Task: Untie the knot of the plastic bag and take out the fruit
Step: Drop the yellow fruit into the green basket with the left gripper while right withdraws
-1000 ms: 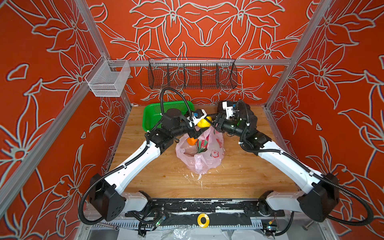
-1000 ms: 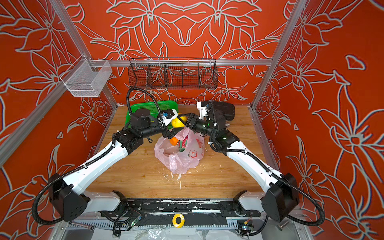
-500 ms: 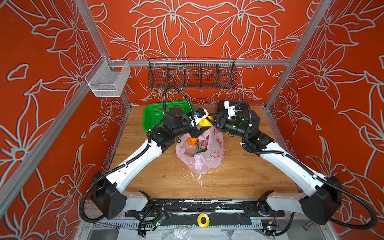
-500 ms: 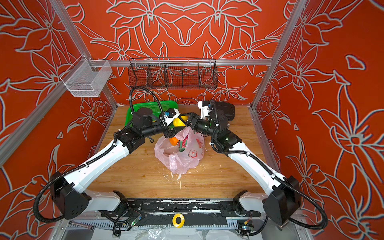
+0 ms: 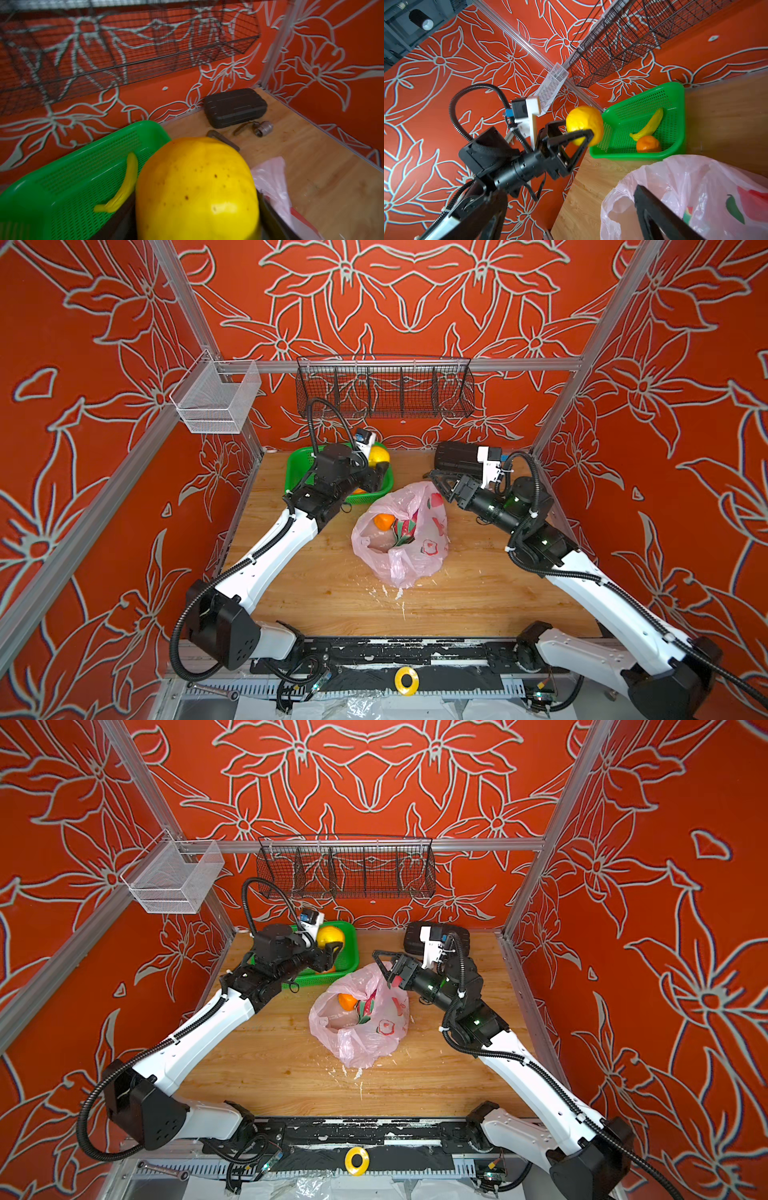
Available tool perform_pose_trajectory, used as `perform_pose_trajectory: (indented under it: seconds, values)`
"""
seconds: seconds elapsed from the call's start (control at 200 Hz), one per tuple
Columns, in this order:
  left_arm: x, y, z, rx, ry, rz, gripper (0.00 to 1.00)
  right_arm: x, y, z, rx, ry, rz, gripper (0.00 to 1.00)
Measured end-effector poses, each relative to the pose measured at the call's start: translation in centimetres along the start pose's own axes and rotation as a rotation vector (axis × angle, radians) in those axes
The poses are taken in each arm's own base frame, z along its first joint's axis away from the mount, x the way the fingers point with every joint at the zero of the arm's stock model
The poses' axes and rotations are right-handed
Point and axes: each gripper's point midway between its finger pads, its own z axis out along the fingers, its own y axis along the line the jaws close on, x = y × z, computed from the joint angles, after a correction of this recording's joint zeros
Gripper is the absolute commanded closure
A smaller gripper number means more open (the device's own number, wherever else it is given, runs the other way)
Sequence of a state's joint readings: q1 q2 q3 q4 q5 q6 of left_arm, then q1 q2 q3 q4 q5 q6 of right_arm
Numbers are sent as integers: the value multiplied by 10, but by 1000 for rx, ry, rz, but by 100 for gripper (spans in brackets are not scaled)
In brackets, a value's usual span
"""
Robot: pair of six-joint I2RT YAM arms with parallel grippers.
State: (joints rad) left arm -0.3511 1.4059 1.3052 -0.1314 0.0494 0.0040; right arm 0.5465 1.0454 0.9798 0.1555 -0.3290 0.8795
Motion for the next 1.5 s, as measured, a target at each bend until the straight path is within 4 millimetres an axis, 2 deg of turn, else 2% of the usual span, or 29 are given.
perform_pose_trajectory:
  seconds: [0.1,0.325,0.485,0.61,0.836,0.966,1.091,1.241,1.326,1.501]
  values:
    - [12,50,10,-108,45,-125,59,5,-5,1,11,12,3,3]
    - [60,131,24,-292,171,-329,60,12,-13,2,17,29,14,3]
    - [87,175,36,-418,276,-412,62,20,-18,0,22,42,32,3]
    - [123,200,49,-485,390,-466,64,23,-20,-4,23,43,41,3]
    - [194,222,69,-534,620,-526,65,20,-14,-10,8,31,44,3]
    - [219,224,71,-539,708,-547,65,19,-11,-15,1,23,41,3]
    - [226,222,69,-534,747,-558,55,19,-13,-19,9,15,41,3]
    - [227,219,67,-515,767,-553,34,20,-14,-19,13,17,43,3]
    - [228,218,68,-505,774,-548,26,20,-14,-19,14,19,43,3]
    - [229,217,68,-496,778,-536,16,21,-16,-19,19,23,45,3]
